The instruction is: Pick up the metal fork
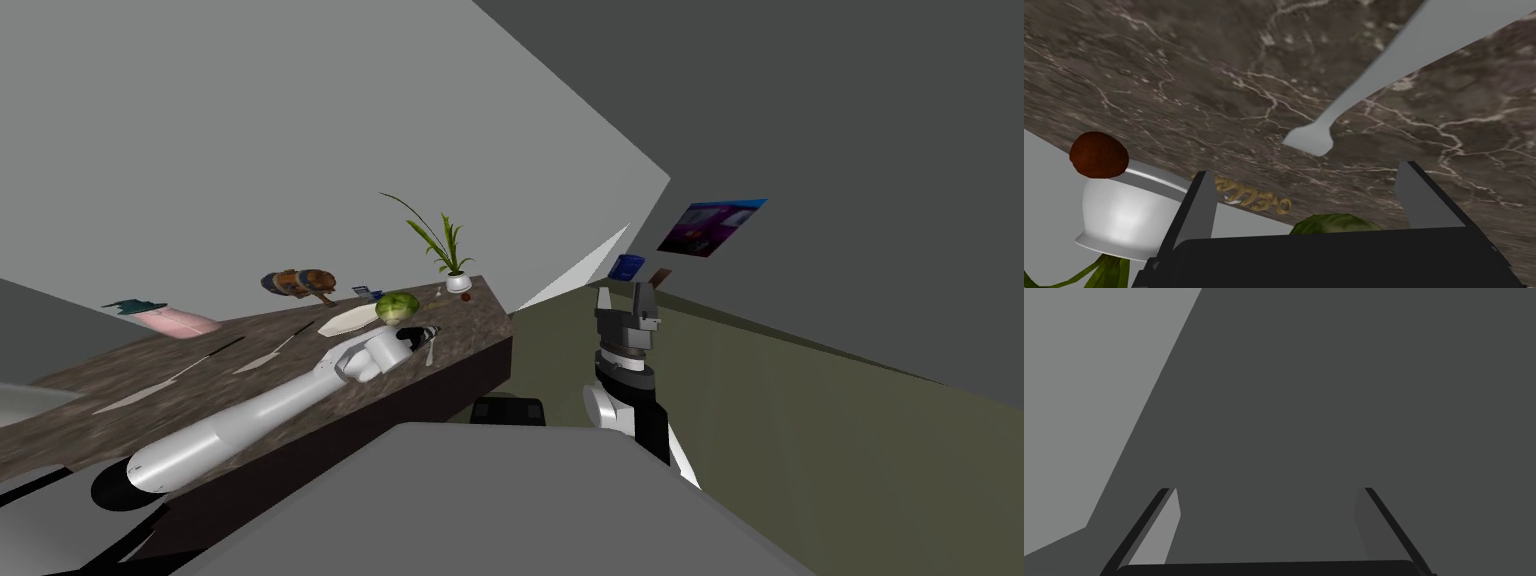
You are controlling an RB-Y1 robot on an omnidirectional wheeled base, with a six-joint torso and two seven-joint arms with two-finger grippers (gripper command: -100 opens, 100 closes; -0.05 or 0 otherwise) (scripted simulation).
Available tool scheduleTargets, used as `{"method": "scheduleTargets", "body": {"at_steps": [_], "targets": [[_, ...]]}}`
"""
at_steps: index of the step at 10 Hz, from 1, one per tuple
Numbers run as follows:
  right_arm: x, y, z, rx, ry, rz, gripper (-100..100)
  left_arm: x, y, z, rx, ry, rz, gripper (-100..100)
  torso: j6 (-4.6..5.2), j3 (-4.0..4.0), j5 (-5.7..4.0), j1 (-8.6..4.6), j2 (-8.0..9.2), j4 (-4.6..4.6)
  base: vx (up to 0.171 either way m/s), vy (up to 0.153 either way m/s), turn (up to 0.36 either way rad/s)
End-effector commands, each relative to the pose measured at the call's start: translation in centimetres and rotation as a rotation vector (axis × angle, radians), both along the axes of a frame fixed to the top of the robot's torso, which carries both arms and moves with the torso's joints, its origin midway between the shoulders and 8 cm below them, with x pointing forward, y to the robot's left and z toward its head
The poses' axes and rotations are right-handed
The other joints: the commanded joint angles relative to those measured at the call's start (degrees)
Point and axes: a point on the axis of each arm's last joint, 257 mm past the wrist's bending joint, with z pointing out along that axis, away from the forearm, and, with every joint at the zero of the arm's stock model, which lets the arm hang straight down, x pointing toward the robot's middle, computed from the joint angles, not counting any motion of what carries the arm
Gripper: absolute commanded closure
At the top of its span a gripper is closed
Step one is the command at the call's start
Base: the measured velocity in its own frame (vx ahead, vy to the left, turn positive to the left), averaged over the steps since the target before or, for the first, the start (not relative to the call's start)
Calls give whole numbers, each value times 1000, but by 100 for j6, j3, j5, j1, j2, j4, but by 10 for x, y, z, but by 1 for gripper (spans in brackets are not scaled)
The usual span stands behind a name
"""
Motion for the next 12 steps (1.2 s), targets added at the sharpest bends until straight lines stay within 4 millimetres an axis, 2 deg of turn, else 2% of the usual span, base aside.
{"method": "scheduleTargets", "body": {"at_steps": [1, 2, 4, 5, 6, 10, 11, 12], "targets": [[0, 0, 0, 0, 0, 0, 0, 0, 0, 0, 0, 0, 0, 0, 0, 0, 0, 0, 0, 0, 0, 0, 0], [0, 0, 0, 0, 0, 0, 0, 1, 4, -7, -1, -2, 6, -100, 0, 2, 0, 2, 3, 1, 10, 7, -48], [0, 0, 0, 0, 0, 0, 0, 2, 8, -14, -2, -3, 13, -100, 1, -1, 2, 8, -2, 0, 19, 14, -44], [0, 0, 0, 0, 0, 0, 0, 1, 7, -11, -1, -2, 12, -100, 0, -2, 2, 9, -3, -1, 8, 7, -5], [0, 0, 0, 0, 0, 0, 0, 1, 7, -11, -1, -3, 11, 100, 0, 0, 2, 6, 0, 0, 0, 0, 0], [0, 0, 0, 0, 0, 0, 0, 1, 8, -11, 1, -2, 13, 100, 9, -3, 4, -1, -5, -2, 0, 1, 6], [0, 0, 0, 0, 0, 0, 0, 1, 8, -11, 1, -2, 13, 0, 9, -4, 4, -2, -5, -2, 0, 0, 0], [0, 0, 0, 0, 0, 0, 0, 9, 5, 1, -17, -30, 16, -100, 9, -4, 4, -2, -6, -2, -79, -29, -21]]}}
